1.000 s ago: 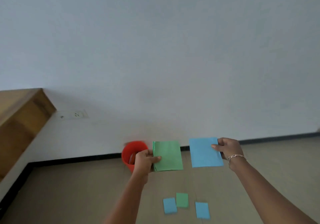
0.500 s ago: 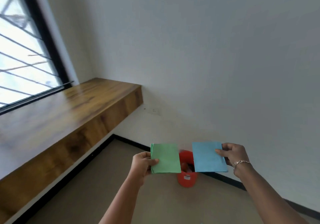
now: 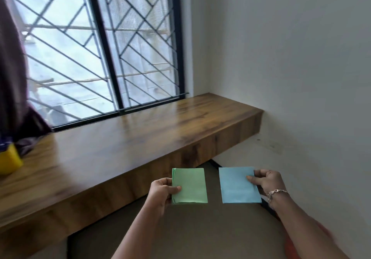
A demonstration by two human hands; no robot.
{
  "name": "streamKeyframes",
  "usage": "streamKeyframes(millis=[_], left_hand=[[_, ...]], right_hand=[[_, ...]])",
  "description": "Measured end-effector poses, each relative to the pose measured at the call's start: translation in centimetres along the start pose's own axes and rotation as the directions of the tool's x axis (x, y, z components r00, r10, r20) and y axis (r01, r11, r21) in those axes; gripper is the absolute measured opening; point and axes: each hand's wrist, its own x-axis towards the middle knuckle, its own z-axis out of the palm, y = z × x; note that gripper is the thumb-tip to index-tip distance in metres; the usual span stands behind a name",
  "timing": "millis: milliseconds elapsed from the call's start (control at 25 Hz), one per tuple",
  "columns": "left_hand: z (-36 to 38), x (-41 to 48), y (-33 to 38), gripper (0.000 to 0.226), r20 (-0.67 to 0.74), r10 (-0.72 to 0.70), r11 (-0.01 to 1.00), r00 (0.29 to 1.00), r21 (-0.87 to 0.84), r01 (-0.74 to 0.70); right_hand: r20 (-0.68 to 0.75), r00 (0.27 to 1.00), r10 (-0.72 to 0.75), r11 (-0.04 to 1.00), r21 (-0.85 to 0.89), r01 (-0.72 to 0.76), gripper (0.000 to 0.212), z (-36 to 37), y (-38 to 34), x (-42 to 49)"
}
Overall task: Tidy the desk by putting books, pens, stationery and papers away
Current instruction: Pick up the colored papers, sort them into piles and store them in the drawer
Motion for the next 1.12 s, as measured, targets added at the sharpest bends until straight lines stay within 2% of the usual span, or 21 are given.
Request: streamKeyframes(millis=[320,520,720,880,920,1040,1120], left_hand=[[-19.5,3.4,3.8,0.020,-0.228,-0.014,0.997,0.974,-0.081,-0.005],[-30.3,3.2,4.7,0.024,-0.399,0.000,0.995,0.917,-0.093,-0.040],[-37.7,2.7,4.7,0.027,-0.583,-0.069,0.991,0.810,-0.132,-0.011],[-42.6,2.5,4.7,0.023,-0.717,-0.085,0.994,0.692,-0.106,0.011],[-43.8,2.5,4.5,0.019,-0.750,-0.089,0.995,0.656,-0.097,0.025],[-47.1,3.1,4.1,0.030,-0.804,-0.100,0.994,0.587,-0.057,0.092],[-48.8,3.8,3.4,0.021,-0.830,-0.089,0.988,0.550,-0.004,0.154]], right_hand=[[0.266,0.964,-0.002,1.000,-0.015,0.007,0.017,22.8,-0.2,2.4],[0.428,0.903,0.039,0.999,-0.018,-0.035,0.019,34.7,-0.4,1.6],[0.531,0.841,0.101,0.994,-0.097,-0.058,0.020,43.5,0.3,0.8],[0.633,0.757,0.162,0.982,-0.180,-0.060,0.019,50.1,1.5,0.8],[0.650,0.742,0.167,0.979,-0.199,-0.046,0.019,51.8,1.9,0.8],[0.694,0.694,0.189,0.969,-0.247,-0.016,0.016,56.3,2.8,0.5],[0.703,0.681,0.208,0.964,-0.266,-0.019,0.017,58.4,3.5,-0.1]])
